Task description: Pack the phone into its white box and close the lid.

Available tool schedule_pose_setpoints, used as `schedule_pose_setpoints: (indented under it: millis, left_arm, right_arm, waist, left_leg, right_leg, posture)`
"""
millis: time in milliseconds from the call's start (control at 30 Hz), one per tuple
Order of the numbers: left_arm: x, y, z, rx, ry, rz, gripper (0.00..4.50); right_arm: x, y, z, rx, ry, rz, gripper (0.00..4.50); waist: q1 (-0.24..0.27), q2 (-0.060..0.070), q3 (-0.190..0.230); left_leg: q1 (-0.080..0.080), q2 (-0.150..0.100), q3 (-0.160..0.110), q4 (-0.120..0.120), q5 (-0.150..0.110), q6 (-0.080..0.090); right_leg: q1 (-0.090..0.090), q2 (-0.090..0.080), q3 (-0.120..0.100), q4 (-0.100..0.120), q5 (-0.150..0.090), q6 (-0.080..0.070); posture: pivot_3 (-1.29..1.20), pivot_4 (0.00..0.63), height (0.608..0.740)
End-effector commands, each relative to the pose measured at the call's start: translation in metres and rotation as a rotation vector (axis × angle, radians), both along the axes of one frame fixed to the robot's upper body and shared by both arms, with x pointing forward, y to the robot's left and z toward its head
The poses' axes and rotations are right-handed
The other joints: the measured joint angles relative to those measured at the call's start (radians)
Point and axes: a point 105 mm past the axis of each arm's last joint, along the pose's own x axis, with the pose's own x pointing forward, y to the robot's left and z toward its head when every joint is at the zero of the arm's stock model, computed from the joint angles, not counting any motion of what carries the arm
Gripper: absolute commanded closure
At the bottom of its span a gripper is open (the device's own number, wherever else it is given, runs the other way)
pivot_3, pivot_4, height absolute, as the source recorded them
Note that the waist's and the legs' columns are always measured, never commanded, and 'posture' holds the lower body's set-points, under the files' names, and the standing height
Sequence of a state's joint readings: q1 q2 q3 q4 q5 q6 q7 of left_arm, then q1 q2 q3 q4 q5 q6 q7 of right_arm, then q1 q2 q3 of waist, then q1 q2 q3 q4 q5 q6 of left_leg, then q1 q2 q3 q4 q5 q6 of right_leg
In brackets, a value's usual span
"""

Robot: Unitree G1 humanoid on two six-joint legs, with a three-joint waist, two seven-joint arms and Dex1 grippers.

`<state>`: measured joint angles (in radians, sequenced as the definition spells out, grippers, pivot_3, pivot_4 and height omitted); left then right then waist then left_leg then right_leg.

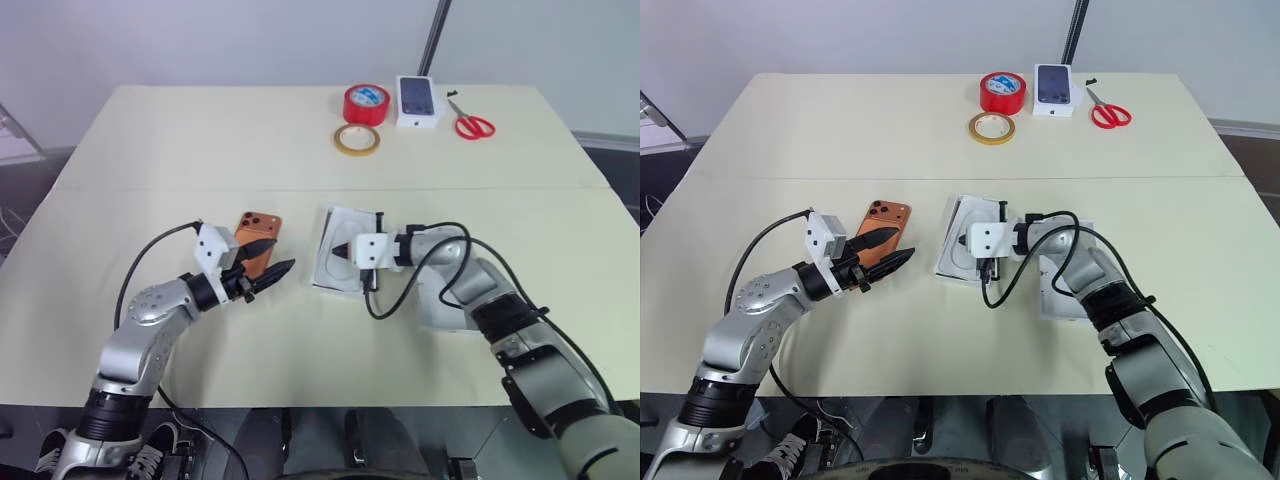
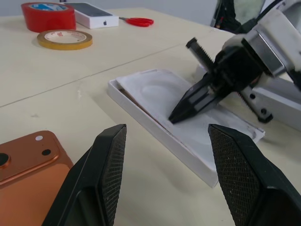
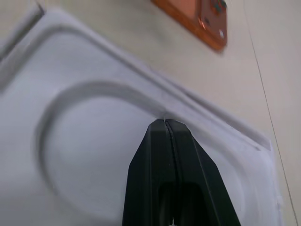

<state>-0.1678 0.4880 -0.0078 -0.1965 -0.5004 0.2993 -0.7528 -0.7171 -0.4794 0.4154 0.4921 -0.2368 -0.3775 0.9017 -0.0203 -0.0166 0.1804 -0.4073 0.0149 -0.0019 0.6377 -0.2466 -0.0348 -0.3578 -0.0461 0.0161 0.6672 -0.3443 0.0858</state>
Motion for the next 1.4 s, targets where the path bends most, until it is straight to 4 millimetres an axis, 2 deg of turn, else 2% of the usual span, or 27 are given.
schedule_pose_setpoints:
  millis: [33,133,233,367,433,533,600,733,867,1033,1167,1267,1400]
  left_arm:
    - [0.001,0.004,0.012,-0.016,-0.053,0.028,1.56]
    - [0.001,0.004,0.012,-0.020,-0.051,0.033,1.56]
    - [0.002,0.002,0.012,-0.026,-0.056,0.042,1.56]
    - [0.001,0.002,0.012,-0.035,-0.037,0.037,1.56]
    - [0.002,0.006,0.010,-0.015,-0.038,0.041,1.56]
    - [0.003,0.006,0.010,-0.025,-0.033,0.036,1.56]
    - [0.004,0.001,0.011,-0.029,-0.035,0.025,1.56]
    - [0.004,-0.003,0.013,-0.039,-0.036,0.013,1.56]
    - [0.005,-0.002,0.011,-0.028,-0.035,0.021,1.56]
    - [0.007,-0.003,0.012,-0.035,-0.039,0.029,1.56]
    - [0.006,-0.002,0.012,-0.042,-0.032,0.032,1.56]
    - [0.005,0.001,0.012,-0.040,-0.031,0.043,1.56]
    - [0.005,0.004,0.015,-0.052,-0.032,0.047,1.56]
  right_arm:
    - [-0.006,0.012,0.003,0.041,0.026,0.053,4.48]
    - [-0.007,0.015,0.008,0.067,0.034,0.069,4.48]
    - [-0.004,0.002,0.001,0.023,0.029,0.041,4.48]
    - [-0.005,-0.004,0.022,0.194,0.194,-0.019,4.48]
    - [-0.003,-0.009,0.025,0.195,0.193,-0.043,4.48]
    - [0.001,-0.019,0.003,0.038,0.086,-0.058,3.20]
    - [0.001,-0.020,-0.008,0.000,0.081,-0.057,3.20]
    - [0.004,-0.011,0.001,0.056,0.062,-0.057,3.20]
    - [0.019,-0.021,0.004,-0.009,-0.070,-0.094,3.20]
    - [0.030,-0.022,0.006,-0.077,-0.166,-0.098,3.20]
    - [0.013,-0.009,0.009,0.037,-0.050,-0.020,3.20]
    - [-0.001,-0.001,0.024,0.185,0.059,0.021,3.20]
    - [-0.009,0.000,0.049,0.365,0.191,-0.001,3.20]
  waist:
    - [0.000,0.000,0.000]
    - [-0.003,0.000,0.000]
    - [0.001,0.000,0.000]
    - [0.005,0.000,0.000]
    - [0.004,0.001,0.000]
    - [0.003,0.001,0.000]
    - [0.003,0.001,0.000]
    - [0.003,0.001,0.000]
    - [0.002,0.001,0.000]
    - [0.003,0.001,0.000]
    - [0.002,0.001,0.000]
    - [0.002,0.001,0.001]
    - [0.001,0.002,0.001]
  left_leg:
    - [0.000,0.000,0.000,0.001,0.000,0.000]
    - [0.000,0.000,0.000,0.001,0.000,0.000]
    - [0.000,0.000,-0.001,0.001,0.000,0.000]
    - [-0.001,0.000,-0.001,0.004,-0.001,0.001]
    - [-0.001,0.001,-0.001,0.006,-0.001,0.002]
    - [-0.001,0.000,-0.001,0.007,-0.001,0.002]
    - [-0.001,0.000,-0.001,0.007,-0.001,0.002]
    - [-0.001,0.000,-0.001,0.008,-0.001,0.002]
    - [-0.001,0.000,-0.001,0.009,-0.001,0.002]
    - [-0.001,0.000,-0.001,0.010,-0.001,0.002]
    - [-0.001,0.000,-0.001,0.010,-0.001,0.002]
    - [-0.001,0.001,-0.001,0.009,-0.001,0.002]
    - [-0.001,0.001,-0.001,0.010,-0.001,0.002]
  right_leg:
    - [0.000,0.000,0.000,0.000,0.000,0.000]
    - [0.000,0.000,0.000,0.001,0.000,0.000]
    - [-0.001,0.000,0.000,0.002,0.000,0.000]
    - [0.001,0.000,-0.001,0.002,0.000,0.000]
    - [0.001,0.000,-0.001,0.003,0.000,0.000]
    - [0.001,-0.001,-0.001,0.003,0.000,0.000]
    - [0.001,-0.001,-0.001,0.003,0.000,-0.001]
    - [0.001,0.000,-0.001,0.004,0.001,0.000]
    - [0.001,0.000,-0.001,0.006,0.001,0.000]
    - [0.000,0.000,-0.001,0.007,0.001,0.000]
    - [0.001,0.000,-0.001,0.007,0.000,0.000]
    - [0.001,0.000,-0.001,0.007,0.000,0.000]
    - [0.001,0.000,-0.001,0.008,0.001,0.000]
  posture:
    - [0.00,0.150,0.740]
    - [0.00,0.150,0.740]
    - [0.00,0.150,0.740]
    - [0.00,0.150,0.740]
    - [0.00,0.150,0.740]
    - [0.00,0.150,0.740]
    - [0.00,0.150,0.740]
    - [0.00,0.150,0.740]
    - [0.00,0.150,0.740]
    - [0.00,0.150,0.740]
    - [0.00,0.150,0.740]
    - [0.00,0.150,0.740]
    - [0.00,0.150,0.740]
